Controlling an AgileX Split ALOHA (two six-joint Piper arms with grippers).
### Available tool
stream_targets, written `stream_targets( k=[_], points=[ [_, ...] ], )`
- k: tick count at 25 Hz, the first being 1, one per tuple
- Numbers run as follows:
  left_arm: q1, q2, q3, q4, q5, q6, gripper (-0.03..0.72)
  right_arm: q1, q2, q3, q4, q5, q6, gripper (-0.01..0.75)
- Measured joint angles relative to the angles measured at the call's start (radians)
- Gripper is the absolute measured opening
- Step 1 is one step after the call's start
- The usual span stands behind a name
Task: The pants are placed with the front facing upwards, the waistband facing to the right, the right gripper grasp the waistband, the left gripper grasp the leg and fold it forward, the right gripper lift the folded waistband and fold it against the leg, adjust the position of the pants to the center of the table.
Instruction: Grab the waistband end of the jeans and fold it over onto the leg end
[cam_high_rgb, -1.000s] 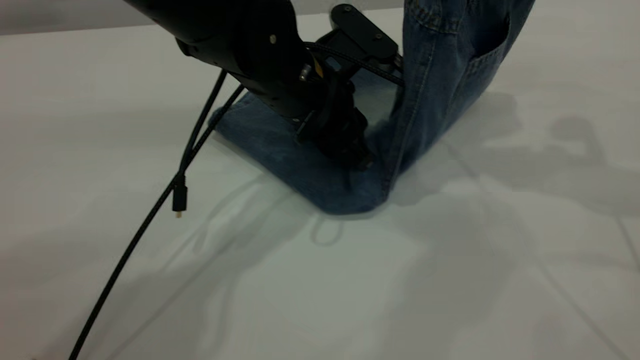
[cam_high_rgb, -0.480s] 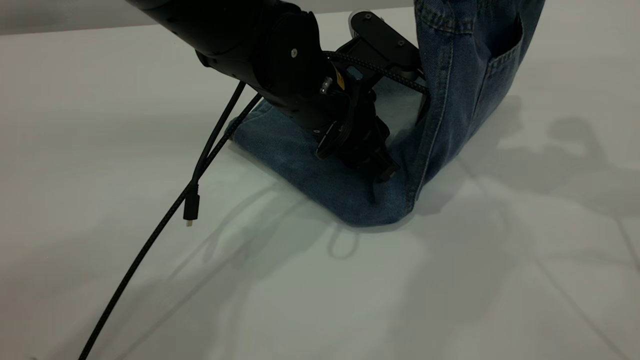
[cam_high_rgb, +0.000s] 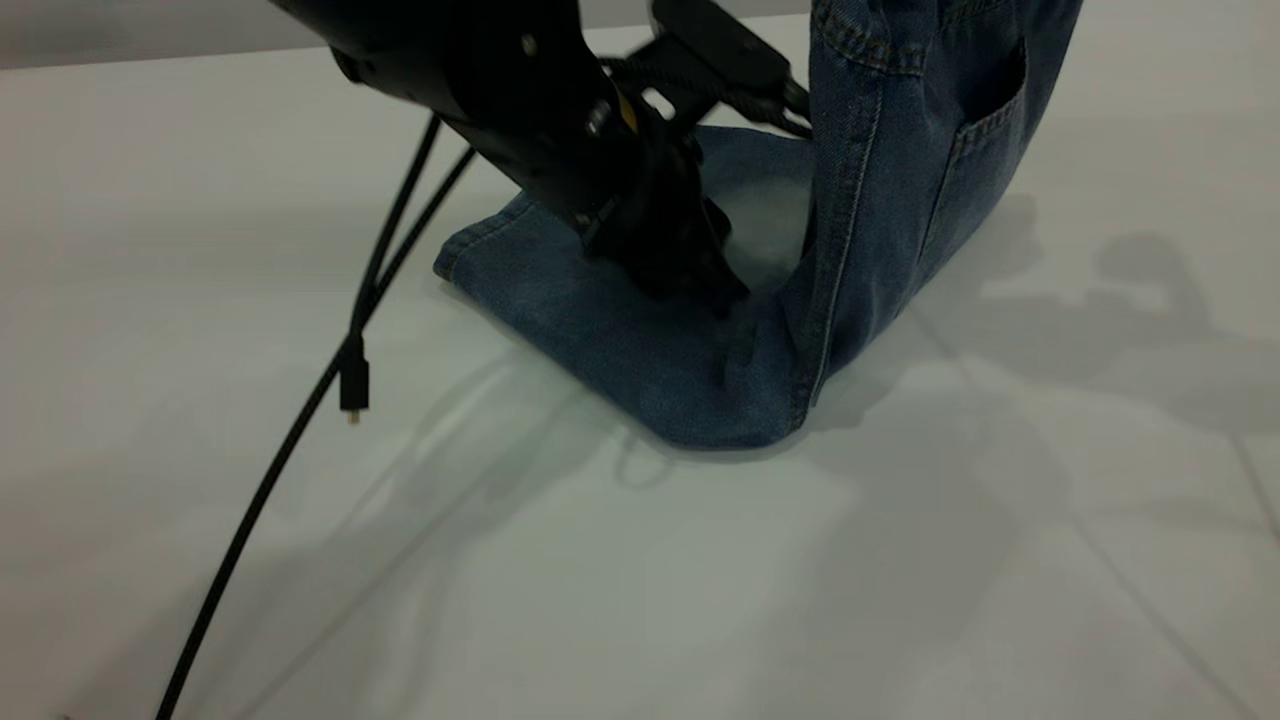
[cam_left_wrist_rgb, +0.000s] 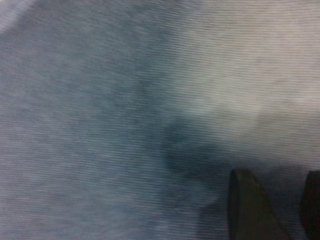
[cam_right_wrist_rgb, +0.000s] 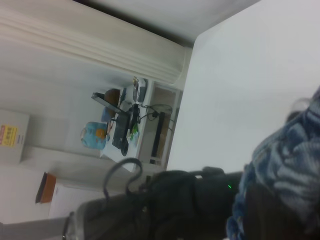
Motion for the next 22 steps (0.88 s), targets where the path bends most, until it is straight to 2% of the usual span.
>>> stream_targets(
  k=[5, 11, 15, 22],
  points=[
    [0.043, -0.041, -0.001, 0.002, -0.015, 0.030, 0.272, 0.000, 0.000, 0.000, -0.002, 0.000, 0.000, 0.033],
    [0.130, -0.034, -0.002, 0.002, -0.007, 0.049, 0.272, 0.000, 0.000, 0.000, 0.000, 0.000, 0.000, 0.033],
    [0.179, -0.016, -0.003, 0.000, -0.003, 0.061, 0.272, 0.030, 0.000, 0.000, 0.024, -0.001, 0.000, 0.033],
    [0.174, 0.021, -0.003, -0.001, -0.002, 0.061, 0.272, 0.114, 0.000, -0.007, 0.059, -0.001, -0.024, 0.033]
  ],
)
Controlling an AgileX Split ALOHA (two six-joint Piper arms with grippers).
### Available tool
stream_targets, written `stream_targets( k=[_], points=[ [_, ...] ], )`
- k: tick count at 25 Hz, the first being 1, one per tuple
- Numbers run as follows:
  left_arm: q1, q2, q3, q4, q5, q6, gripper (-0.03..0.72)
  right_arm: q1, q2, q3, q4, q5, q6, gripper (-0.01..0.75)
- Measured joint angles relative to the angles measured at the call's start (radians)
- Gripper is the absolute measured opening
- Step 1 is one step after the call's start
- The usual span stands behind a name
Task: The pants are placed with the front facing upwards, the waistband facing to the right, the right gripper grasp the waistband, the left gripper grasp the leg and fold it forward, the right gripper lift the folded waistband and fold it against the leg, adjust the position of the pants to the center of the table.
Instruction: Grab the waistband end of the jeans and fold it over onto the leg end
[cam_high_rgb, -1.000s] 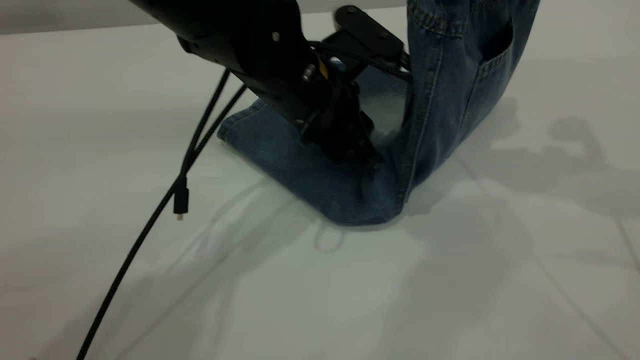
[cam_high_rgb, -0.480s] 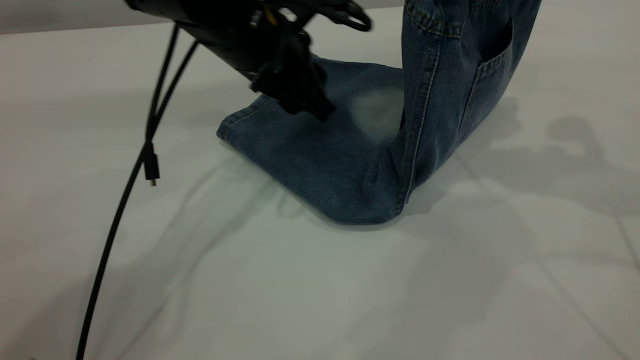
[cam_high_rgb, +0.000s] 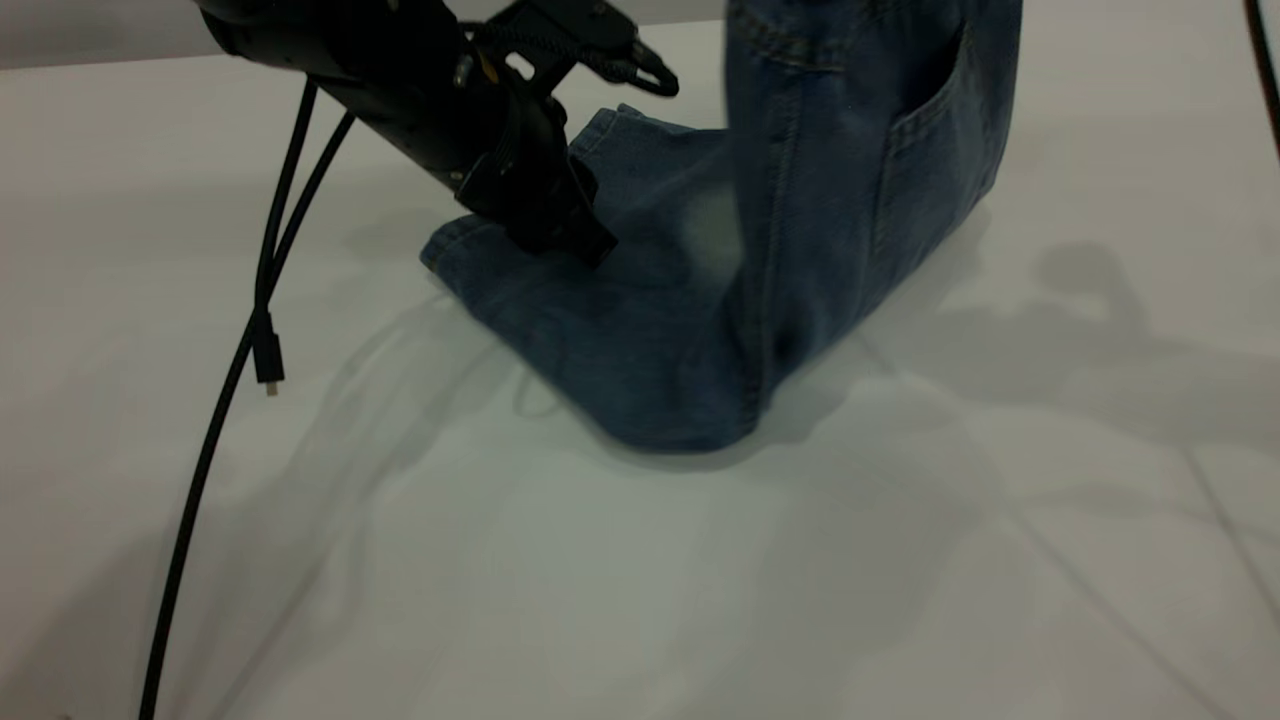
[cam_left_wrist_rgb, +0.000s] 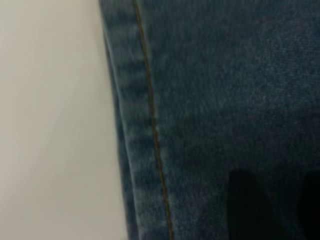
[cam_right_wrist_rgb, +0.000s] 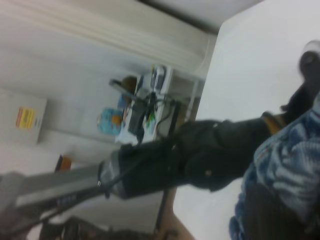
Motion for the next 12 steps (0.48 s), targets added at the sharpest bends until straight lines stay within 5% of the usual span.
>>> stream_targets(
  k=[12],
  points=[
    [-0.044, 0.002, 0.000, -0.004, 0.004, -0.008, 0.272, 0.014, 0.000, -0.033, 0.004, -0.024, 0.001, 0.033]
  ],
)
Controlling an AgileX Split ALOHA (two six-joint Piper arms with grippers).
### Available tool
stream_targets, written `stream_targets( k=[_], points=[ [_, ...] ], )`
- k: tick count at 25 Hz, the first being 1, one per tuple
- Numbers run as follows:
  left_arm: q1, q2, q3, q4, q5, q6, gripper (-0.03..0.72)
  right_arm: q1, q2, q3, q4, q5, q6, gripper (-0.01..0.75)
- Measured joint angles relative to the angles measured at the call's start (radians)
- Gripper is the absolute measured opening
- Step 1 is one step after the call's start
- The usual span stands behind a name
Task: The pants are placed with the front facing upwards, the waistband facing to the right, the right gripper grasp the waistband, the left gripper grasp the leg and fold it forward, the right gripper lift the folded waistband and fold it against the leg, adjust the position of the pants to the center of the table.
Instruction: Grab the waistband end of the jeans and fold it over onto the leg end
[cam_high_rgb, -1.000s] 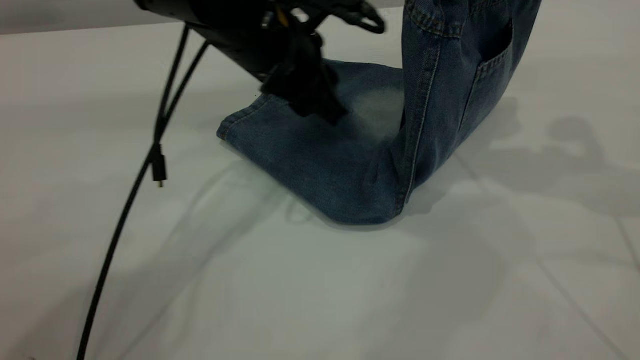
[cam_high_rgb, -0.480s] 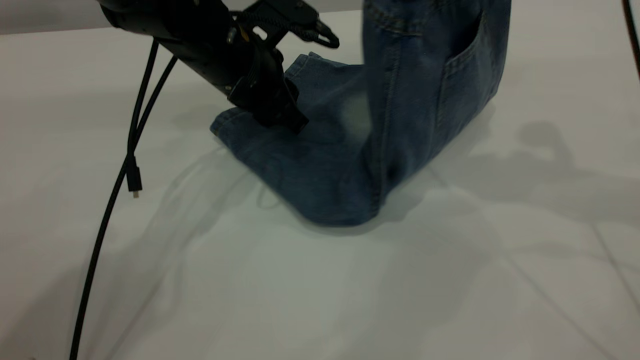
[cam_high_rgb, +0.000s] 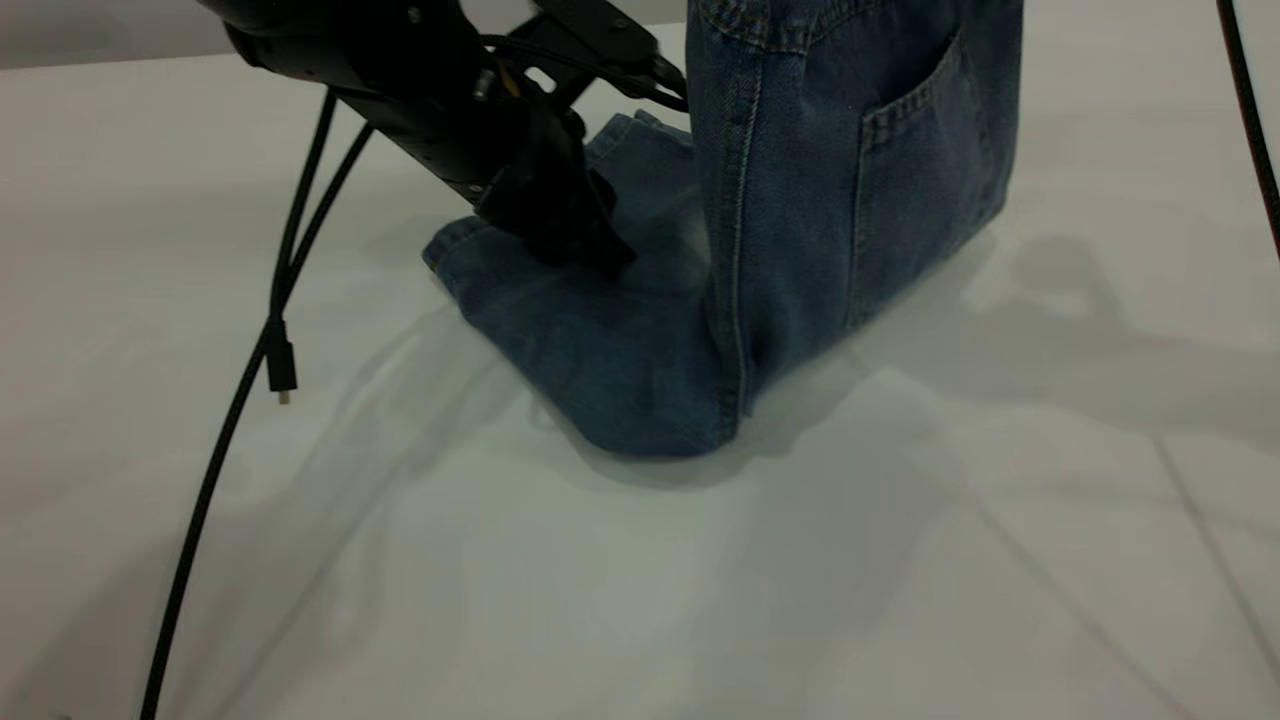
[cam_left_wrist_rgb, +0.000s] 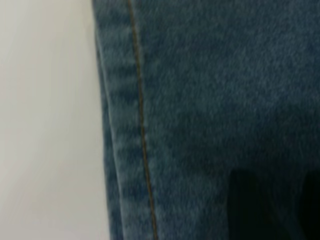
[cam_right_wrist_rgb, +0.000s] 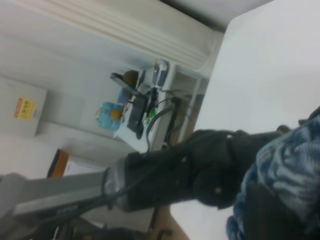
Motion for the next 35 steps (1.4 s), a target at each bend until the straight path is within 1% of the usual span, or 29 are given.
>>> stream_targets(
  k=[2, 6, 19, 23, 35],
  points=[
    [-0.015, 0.000, 0.000, -0.004, 0.000, -0.001, 0.272, 0.001, 0.000, 0.000, 0.000, -0.026, -0.002, 0.033],
    [-0.032, 0.005, 0.001, -0.004, -0.001, -0.023, 0.269, 0.001, 0.000, 0.000, 0.000, -0.017, -0.003, 0.033],
    [-0.031, -0.009, 0.000, -0.005, 0.006, -0.027, 0.263, 0.001, 0.000, 0.000, 0.000, -0.045, -0.003, 0.033],
    [-0.031, -0.031, 0.000, -0.005, -0.008, -0.027, 0.263, 0.001, 0.001, 0.000, 0.000, -0.073, -0.003, 0.033],
    [-0.019, -0.145, 0.000, 0.004, -0.025, -0.020, 0.263, 0.001, 0.007, 0.000, 0.001, -0.071, -0.004, 0.033]
  ],
)
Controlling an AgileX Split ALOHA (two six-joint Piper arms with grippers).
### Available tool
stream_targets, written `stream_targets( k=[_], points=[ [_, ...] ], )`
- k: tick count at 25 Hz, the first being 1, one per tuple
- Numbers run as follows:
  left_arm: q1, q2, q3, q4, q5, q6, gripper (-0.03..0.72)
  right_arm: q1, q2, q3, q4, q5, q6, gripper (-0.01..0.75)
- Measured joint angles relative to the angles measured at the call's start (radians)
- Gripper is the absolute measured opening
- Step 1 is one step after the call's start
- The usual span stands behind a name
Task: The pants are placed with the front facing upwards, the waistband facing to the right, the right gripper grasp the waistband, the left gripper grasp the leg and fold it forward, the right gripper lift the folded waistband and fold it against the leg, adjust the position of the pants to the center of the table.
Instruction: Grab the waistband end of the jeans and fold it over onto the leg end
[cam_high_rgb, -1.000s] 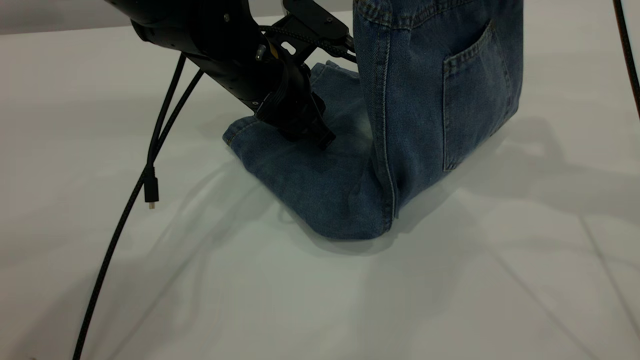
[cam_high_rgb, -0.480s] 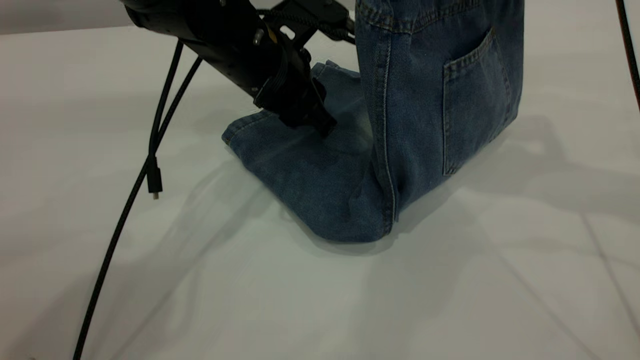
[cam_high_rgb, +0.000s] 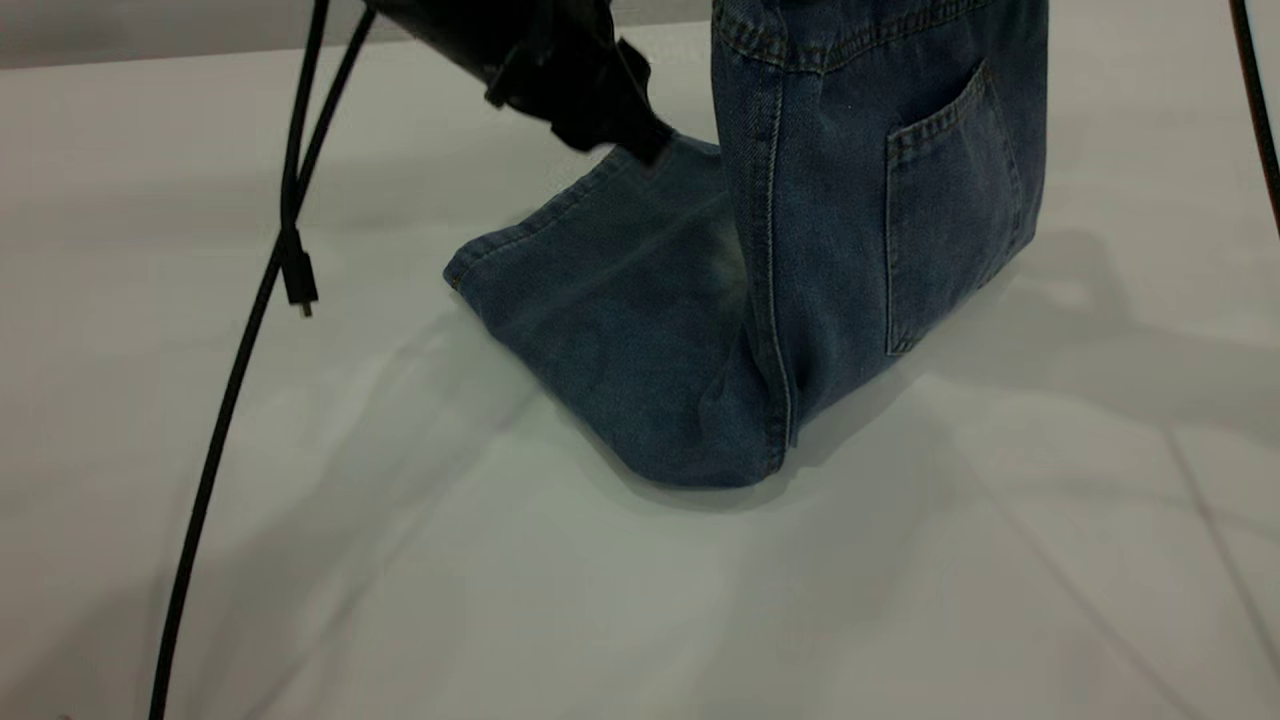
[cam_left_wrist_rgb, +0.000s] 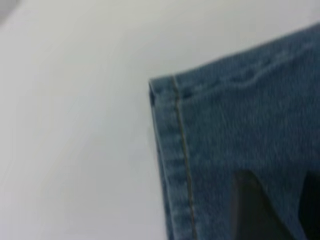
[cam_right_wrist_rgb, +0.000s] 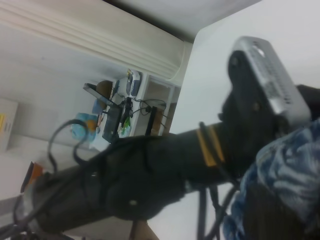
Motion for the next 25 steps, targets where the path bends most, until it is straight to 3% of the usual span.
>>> stream_targets(
  k=[7, 17, 25],
  points=[
    [0.042, -0.070, -0.001, 0.000, -0.016, 0.028, 0.263, 0.016, 0.000, 0.000, 0.001, -0.014, -0.001, 0.033],
    [0.154, -0.223, -0.001, 0.000, -0.052, 0.039, 0.263, 0.123, 0.000, -0.032, -0.001, -0.109, -0.029, 0.033],
    [0.174, -0.345, -0.001, 0.000, -0.067, 0.054, 0.263, 0.220, 0.057, -0.096, 0.002, -0.210, -0.030, 0.033]
  ],
)
